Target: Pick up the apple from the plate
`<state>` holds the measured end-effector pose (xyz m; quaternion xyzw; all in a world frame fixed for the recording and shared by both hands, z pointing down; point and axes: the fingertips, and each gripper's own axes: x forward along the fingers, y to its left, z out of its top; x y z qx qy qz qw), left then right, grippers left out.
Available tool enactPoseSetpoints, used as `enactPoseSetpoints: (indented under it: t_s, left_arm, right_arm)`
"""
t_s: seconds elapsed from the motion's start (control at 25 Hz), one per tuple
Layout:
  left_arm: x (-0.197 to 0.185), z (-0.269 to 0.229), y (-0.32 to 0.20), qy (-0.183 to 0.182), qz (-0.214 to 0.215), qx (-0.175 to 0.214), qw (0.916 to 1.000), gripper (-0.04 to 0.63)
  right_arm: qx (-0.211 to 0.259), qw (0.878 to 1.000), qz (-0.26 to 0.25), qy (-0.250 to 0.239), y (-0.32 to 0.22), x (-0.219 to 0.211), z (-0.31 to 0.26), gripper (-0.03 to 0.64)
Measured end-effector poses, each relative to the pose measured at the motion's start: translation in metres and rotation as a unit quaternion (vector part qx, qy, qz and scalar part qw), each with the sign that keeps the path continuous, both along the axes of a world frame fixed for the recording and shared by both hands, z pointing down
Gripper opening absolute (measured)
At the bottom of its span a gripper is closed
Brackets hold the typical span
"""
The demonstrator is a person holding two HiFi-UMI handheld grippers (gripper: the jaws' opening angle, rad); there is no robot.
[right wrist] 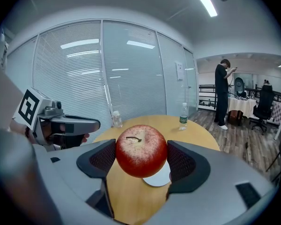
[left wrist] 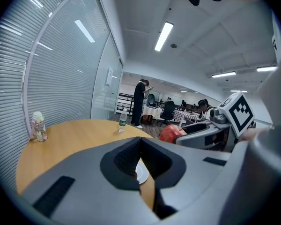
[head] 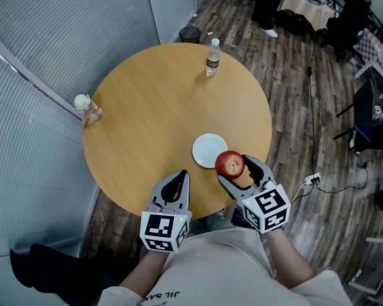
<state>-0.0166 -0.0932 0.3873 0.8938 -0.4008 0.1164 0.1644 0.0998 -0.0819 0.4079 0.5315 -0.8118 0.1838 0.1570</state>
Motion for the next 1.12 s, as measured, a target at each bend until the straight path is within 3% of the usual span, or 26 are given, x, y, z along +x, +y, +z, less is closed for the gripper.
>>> enactPoseSetpoints:
  t_s: [1.12]
  left_arm:
    - [0.0033,0.0024,-0.0040,0.002,-0.003,-0.006,1.0000,0.002]
  right_arm:
    - [-0.005,1.000,-0.011,-0.005,-0.0063,-0.0045,0.0000,0.359]
